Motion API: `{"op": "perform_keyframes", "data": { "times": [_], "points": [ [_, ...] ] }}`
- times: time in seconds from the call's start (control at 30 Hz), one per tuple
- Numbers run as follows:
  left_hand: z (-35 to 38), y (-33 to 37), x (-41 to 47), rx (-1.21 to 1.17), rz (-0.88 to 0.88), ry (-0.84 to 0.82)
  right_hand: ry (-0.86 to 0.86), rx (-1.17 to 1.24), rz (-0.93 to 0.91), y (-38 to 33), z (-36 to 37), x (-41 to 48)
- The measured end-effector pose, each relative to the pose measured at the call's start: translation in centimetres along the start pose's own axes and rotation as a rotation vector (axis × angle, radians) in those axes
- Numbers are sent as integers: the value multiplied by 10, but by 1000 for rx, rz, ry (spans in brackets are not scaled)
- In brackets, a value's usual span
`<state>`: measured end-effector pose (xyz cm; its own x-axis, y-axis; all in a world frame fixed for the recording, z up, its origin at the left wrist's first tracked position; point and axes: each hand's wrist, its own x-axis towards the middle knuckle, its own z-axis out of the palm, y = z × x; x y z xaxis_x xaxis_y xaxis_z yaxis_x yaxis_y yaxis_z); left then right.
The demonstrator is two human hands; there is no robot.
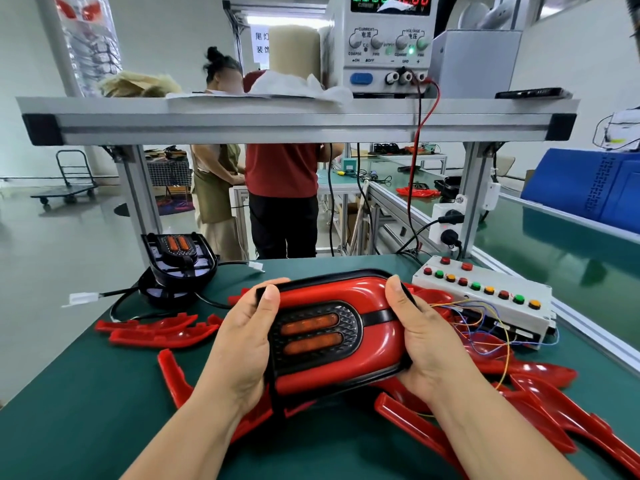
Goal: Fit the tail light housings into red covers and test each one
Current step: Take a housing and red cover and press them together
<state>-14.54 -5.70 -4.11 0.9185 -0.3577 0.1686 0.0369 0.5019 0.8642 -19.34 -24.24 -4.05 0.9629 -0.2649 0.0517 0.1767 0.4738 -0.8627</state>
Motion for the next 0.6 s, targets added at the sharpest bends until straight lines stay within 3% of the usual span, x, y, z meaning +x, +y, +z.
{"op": "perform_keyframes", "data": {
  "times": [0.13, 0.2, 0.23, 0.27, 0.3, 0.37, 0.43, 0.6],
  "points": [
    [-1, 4, 0, 178, -27, 13, 51, 25, 19, -1, -4, 3],
    [-1, 7, -7, 665, 161, 120, 86, 37, 16, -2, -4, 4],
    [-1, 7, -12, 929, 383, 172, 102, 33, 7, -3, -4, 4],
    [6, 5, -19, 1118, 626, 119, 113, 25, -3, -4, -4, 5],
    [16, 0, -27, 1208, 760, -42, 124, 17, -12, -4, -4, 6],
    [35, -13, -40, 1336, 786, -462, 129, 12, -21, -4, -5, 7],
    [45, -27, -45, 1509, 714, -711, 100, 9, -36, -4, -7, 8],
    [48, -36, -44, 1508, 675, -757, 82, 7, -56, -4, -11, 12]
  ]
}}
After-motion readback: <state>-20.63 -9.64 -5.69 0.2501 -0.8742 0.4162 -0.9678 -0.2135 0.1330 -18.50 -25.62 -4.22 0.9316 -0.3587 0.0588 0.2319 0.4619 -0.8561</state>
